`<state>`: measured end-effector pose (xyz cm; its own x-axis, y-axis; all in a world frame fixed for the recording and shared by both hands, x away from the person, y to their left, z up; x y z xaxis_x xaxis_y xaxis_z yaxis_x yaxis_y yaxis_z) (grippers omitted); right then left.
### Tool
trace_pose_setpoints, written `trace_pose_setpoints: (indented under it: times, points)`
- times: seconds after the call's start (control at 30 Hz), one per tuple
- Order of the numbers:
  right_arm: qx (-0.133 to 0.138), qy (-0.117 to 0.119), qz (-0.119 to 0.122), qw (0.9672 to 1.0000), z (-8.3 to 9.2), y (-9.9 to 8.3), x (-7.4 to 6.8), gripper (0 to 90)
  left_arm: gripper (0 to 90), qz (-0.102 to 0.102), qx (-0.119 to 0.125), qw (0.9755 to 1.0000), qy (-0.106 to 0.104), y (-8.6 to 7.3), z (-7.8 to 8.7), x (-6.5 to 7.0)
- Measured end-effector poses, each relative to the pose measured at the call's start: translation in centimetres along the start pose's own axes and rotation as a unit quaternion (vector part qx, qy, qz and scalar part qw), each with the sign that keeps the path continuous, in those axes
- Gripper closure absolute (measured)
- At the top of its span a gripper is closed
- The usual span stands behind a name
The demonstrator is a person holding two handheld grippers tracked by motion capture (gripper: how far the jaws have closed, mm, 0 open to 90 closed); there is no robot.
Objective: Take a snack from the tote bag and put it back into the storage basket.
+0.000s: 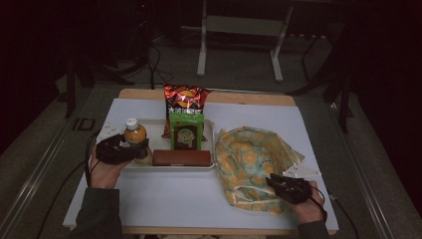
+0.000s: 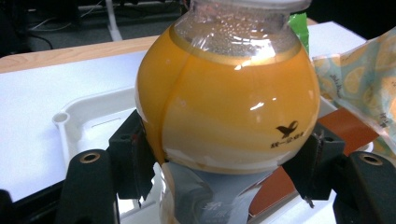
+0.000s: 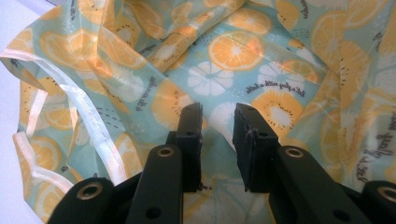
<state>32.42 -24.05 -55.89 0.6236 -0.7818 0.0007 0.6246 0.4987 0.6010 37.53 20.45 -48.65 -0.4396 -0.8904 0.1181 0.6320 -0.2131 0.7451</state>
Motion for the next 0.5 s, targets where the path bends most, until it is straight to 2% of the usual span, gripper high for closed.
trace_pose_setpoints:
  times: [0.23, 0.33, 0.5]
  points:
    - [0.000, 0.000, 0.001, 1.0000, 0.0, 0.0, 0.0, 72.4, 33.2, 0.000, 0.010, 0.9999, -0.006, -0.2, 0.0, -0.3]
    - [0.001, 0.001, -0.001, 1.0000, 0.0, 0.0, 0.0, 72.4, 33.2, -0.003, 0.001, 1.0000, 0.004, -0.4, -0.3, -0.5]
    - [0.000, 0.000, 0.001, 1.0000, 0.0, 0.0, -0.1, 72.4, 33.2, 0.000, -0.005, 1.0000, 0.001, -1.0, -1.1, -0.7]
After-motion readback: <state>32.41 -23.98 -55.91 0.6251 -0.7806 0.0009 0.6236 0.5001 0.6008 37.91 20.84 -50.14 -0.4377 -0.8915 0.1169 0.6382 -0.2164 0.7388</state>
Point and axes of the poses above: each handheld gripper's, and its own axes: z roughly backward along the jaws, y roughly out of its top, x roughly to its right, the point moved 9 cm from there along -z, roughly forward along the jaws, and after that the axes turned 12 degrees about -x, right-handed, at the moved point
